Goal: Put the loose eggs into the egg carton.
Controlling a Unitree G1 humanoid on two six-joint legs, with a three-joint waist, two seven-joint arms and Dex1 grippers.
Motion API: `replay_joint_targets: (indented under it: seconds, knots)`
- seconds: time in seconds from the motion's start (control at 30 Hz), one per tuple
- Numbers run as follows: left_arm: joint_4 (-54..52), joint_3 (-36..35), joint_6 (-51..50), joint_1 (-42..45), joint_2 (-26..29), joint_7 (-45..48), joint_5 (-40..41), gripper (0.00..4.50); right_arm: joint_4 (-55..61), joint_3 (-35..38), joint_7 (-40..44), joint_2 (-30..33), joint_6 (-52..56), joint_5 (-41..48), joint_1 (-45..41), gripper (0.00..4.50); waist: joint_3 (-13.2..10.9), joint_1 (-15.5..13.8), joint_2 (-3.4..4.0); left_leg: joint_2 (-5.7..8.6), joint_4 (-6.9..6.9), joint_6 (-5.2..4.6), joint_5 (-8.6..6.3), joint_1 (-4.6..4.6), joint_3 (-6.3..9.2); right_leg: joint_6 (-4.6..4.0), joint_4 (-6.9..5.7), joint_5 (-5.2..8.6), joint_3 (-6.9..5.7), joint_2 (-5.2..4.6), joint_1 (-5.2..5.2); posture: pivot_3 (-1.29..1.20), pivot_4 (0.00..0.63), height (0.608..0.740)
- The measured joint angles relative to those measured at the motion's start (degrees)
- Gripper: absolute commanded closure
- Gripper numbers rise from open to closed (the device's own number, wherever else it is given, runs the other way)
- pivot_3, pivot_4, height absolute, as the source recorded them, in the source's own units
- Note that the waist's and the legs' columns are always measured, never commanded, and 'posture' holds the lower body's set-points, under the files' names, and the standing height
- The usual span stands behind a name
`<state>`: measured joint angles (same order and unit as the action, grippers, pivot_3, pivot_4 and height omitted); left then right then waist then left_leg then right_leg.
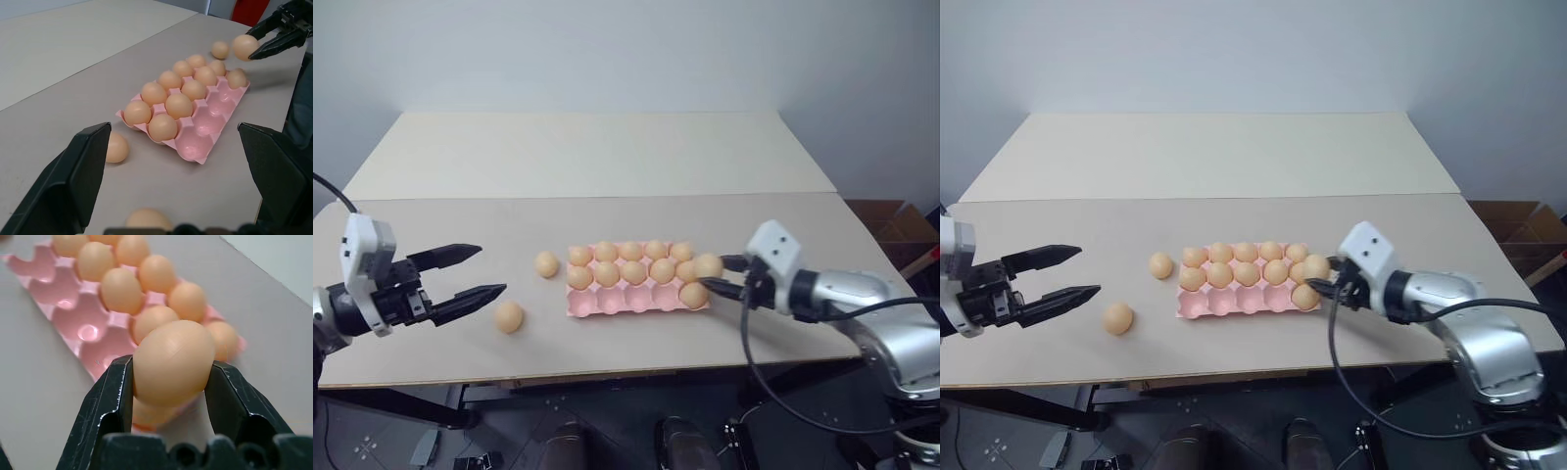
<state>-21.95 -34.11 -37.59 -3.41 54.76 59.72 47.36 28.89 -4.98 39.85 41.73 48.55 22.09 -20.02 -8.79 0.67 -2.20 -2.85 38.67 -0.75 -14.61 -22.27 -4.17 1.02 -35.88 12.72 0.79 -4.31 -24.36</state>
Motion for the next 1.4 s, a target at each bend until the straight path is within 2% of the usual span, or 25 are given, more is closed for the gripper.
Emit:
replay_joint_targets:
  seconds: [0.1,0.13,0.3,0.33,0.47,0.6,0.77,0.9,0.97,1.17,1.27,1.4]
  knots:
    - [-0.31,0.2,-0.01,0.17,-0.01,-0.03,0.01,0.0,-1.92,-4.79,-0.76,-1.9,-0.03,-1.9,-2.2,2.27,0.0,-0.2,0.0,0.03,0.0,0.0,0.0,-0.06,0.0,0.01,0.04,-0.02,-0.01,-0.03,-0.01,0.0,0.15,0.74]
    - [-0.46,0.18,-0.01,0.12,-0.02,-0.05,0.01,0.0,-2.24,-5.73,-0.84,-2.01,-0.14,-2.57,-2.54,1.8,0.0,-0.27,0.0,0.03,0.0,0.0,0.0,-0.07,0.0,0.03,0.06,-0.02,-0.02,-0.04,-0.01,0.0,0.15,0.74]
    - [-1.47,0.1,-0.02,-1.08,-0.1,-0.13,0.02,0.0,-2.49,-8.13,-0.61,-2.24,-0.19,-4.12,-3.17,0.15,0.0,-0.18,0.0,0.01,-0.02,0.0,-0.01,-0.06,0.01,0.12,0.04,-0.07,-0.05,-0.02,-0.03,0.0,0.15,0.74]
    - [-1.55,0.08,-0.02,-1.17,-0.12,-0.16,0.02,0.0,-2.44,-8.12,-0.54,-2.21,-0.19,-4.24,-3.17,0.05,0.0,-0.18,0.0,0.0,-0.02,0.0,-0.01,-0.05,0.02,0.11,0.02,-0.07,-0.05,-0.01,-0.02,0.0,0.15,0.74]
    - [-1.92,-0.2,-0.02,-1.34,-0.21,-0.29,0.02,0.0,-0.89,-6.48,0.09,-1.2,-0.18,-3.59,-3.04,0.05,0.0,-0.17,0.01,0.0,-0.01,0.0,-0.01,-0.02,0.02,0.03,-0.01,-0.03,-0.05,-0.01,-0.02,0.0,0.15,0.74]
    - [-2.1,-0.71,0.0,-1.77,-0.47,-0.39,0.0,0.0,0.73,1.85,2.52,3.45,-0.19,-0.93,-0.33,0.05,0.0,-0.58,0.01,0.02,-0.01,0.0,-0.01,-0.05,0.0,0.05,0.07,-0.03,-0.05,-0.04,0.01,0.0,0.15,0.74]
    - [-2.09,-2.46,0.04,-3.84,-1.3,0.66,0.25,0.0,-0.44,14.76,9.89,10.94,-4.44,1.93,9.01,0.05,0.0,-0.97,0.0,0.01,-0.05,-0.01,-0.04,-0.04,0.0,0.08,0.11,0.0,-0.06,-0.03,0.02,0.0,0.15,0.74]
    - [-1.24,-3.38,1.02,-5.82,-1.56,2.34,-0.25,0.0,-4.88,19.39,16.63,14.81,-10.8,1.69,15.97,0.05,0.0,-0.84,0.01,0.01,-0.05,-0.02,-0.04,0.08,-0.02,-0.06,0.06,0.12,-0.03,-0.01,0.07,0.0,0.15,0.74]
    - [-0.03,-3.4,1.78,-6.79,-1.79,2.8,-1.1,0.0,-7.74,20.39,17.7,15.51,-12.96,1.13,17.28,0.05,-0.01,-0.63,0.01,-0.01,-0.02,-0.01,-0.03,0.13,-0.04,0.2,0.04,0.27,-0.02,-0.01,0.08,0.0,0.15,0.74]
    - [0.52,-3.36,2.7,-7.46,-1.98,3.07,-2.48,0.0,-11.91,19.95,16.14,14.7,-15.33,0.01,13.97,0.05,-0.01,-0.27,0.01,-0.03,0.01,0.0,-0.03,0.15,-0.08,0.23,-0.01,0.28,0.03,-0.01,0.06,0.0,0.15,0.74]
    - [0.35,-3.14,2.7,-6.91,-2.01,2.96,-2.47,0.0,-15.48,15.69,12.17,11.28,-14.67,-2.11,7.92,0.05,-0.01,0.06,-0.01,-0.02,0.0,0.0,-0.03,0.1,-0.09,0.11,0.0,0.2,0.03,-0.02,0.03,0.0,0.15,0.74]
    - [0.29,-2.84,2.69,-5.49,-1.95,2.73,-2.47,0.0,-25.84,7.87,4.35,5.63,-12.99,-8.6,-1.23,0.05,0.0,0.14,0.0,0.01,0.0,-0.01,-0.02,0.07,-0.13,-0.15,-0.01,0.02,0.07,-0.01,0.0,0.0,0.15,0.74]
